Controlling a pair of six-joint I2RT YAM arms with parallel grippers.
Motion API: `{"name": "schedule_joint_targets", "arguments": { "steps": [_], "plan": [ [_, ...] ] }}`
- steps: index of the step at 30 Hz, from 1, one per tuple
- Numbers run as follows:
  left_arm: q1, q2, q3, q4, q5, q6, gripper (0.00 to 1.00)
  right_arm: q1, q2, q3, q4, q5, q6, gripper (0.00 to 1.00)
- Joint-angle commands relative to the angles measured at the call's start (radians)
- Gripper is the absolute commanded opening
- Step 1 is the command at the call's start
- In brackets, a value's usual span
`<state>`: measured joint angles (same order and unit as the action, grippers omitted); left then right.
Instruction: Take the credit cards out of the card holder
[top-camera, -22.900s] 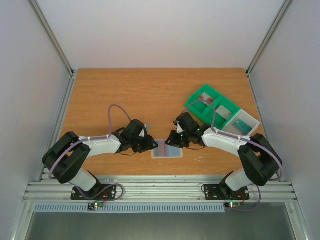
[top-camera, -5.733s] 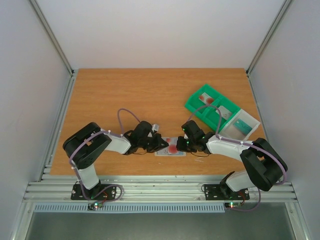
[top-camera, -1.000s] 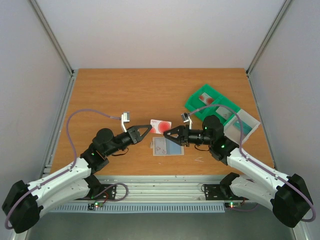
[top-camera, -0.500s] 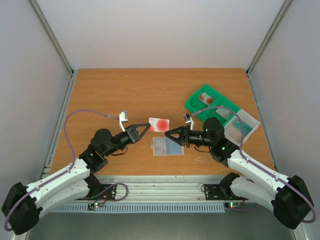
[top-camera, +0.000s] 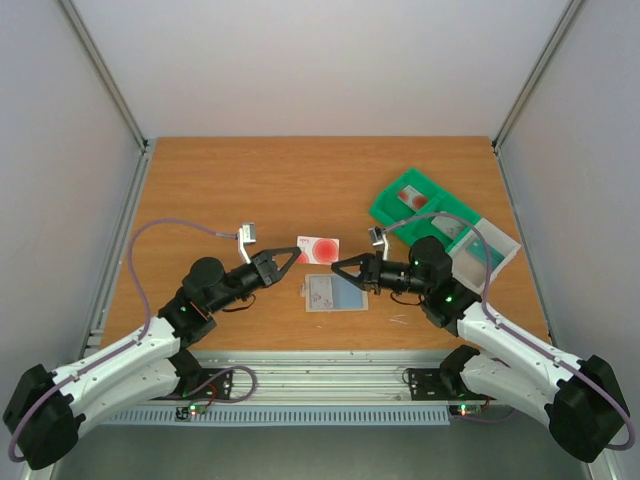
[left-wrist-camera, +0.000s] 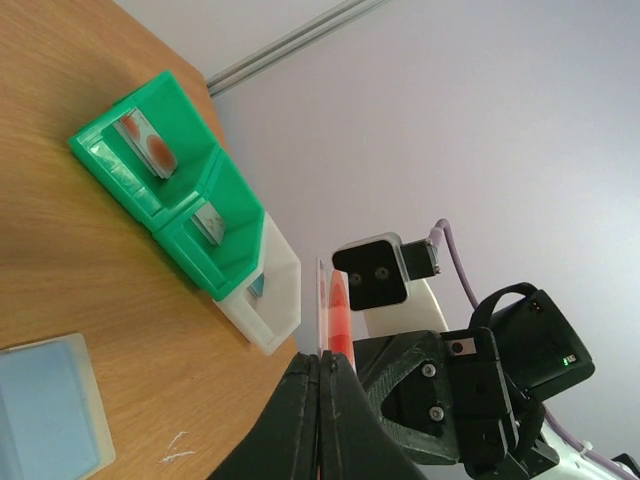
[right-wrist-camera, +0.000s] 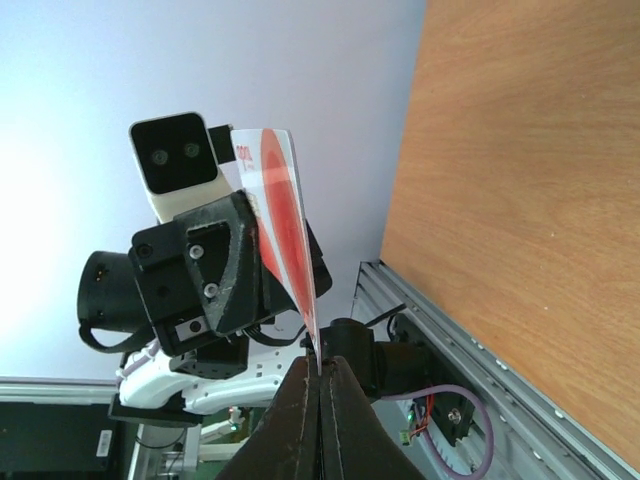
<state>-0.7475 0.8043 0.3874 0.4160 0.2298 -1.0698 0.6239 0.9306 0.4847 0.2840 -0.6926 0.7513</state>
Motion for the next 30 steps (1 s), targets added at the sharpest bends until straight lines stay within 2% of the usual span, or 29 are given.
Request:
{"name": "schedule_joint_targets", "arguments": {
  "steps": [1, 5, 6, 7, 12, 16, 18, 19, 25, 30],
  "plan": [
    [-0.001, -0.023, -0.004, 0.024, -0.009, 0.014, 0.0, 0.006, -0.03, -0.014, 0.033, 0.028, -0.018, 0.01],
    [-0.002, -0.028, -0.001, 0.02, -0.007, 0.017, 0.01, 0.006, -0.035, -0.012, 0.031, 0.031, -0.026, 0.01],
    [-0.003, -0.029, -0.001, 0.017, -0.008, 0.017, 0.03, 0.007, -0.035, -0.012, 0.03, 0.031, -0.028, 0.01],
    [-0.001, -0.03, 0.001, 0.014, -0.008, 0.018, 0.1, 0.006, -0.036, -0.012, 0.03, 0.032, -0.03, 0.01],
    [-0.002, -0.05, 0.013, -0.044, -0.021, 0.029, 0.56, 0.005, -0.041, 0.012, -0.04, 0.055, -0.069, 0.01],
    [-0.002, -0.081, 0.036, -0.144, -0.043, 0.062, 0.75, 0.003, -0.043, 0.065, -0.154, 0.083, -0.138, 0.01],
    [-0.002, -0.101, 0.049, -0.208, -0.065, 0.077, 0.93, -0.003, -0.042, 0.106, -0.24, 0.112, -0.192, 0.01],
    [-0.001, -0.112, 0.054, -0.237, -0.078, 0.088, 0.98, -0.008, -0.04, 0.124, -0.287, 0.129, -0.21, 0.01],
    [-0.002, -0.147, 0.11, -0.454, -0.13, 0.154, 0.99, -0.072, 0.024, 0.228, -0.456, 0.244, -0.314, 0.01],
    [-0.002, -0.156, 0.141, -0.588, -0.156, 0.21, 0.99, -0.12, 0.143, 0.311, -0.488, 0.357, -0.333, 0.01]
  ]
}}
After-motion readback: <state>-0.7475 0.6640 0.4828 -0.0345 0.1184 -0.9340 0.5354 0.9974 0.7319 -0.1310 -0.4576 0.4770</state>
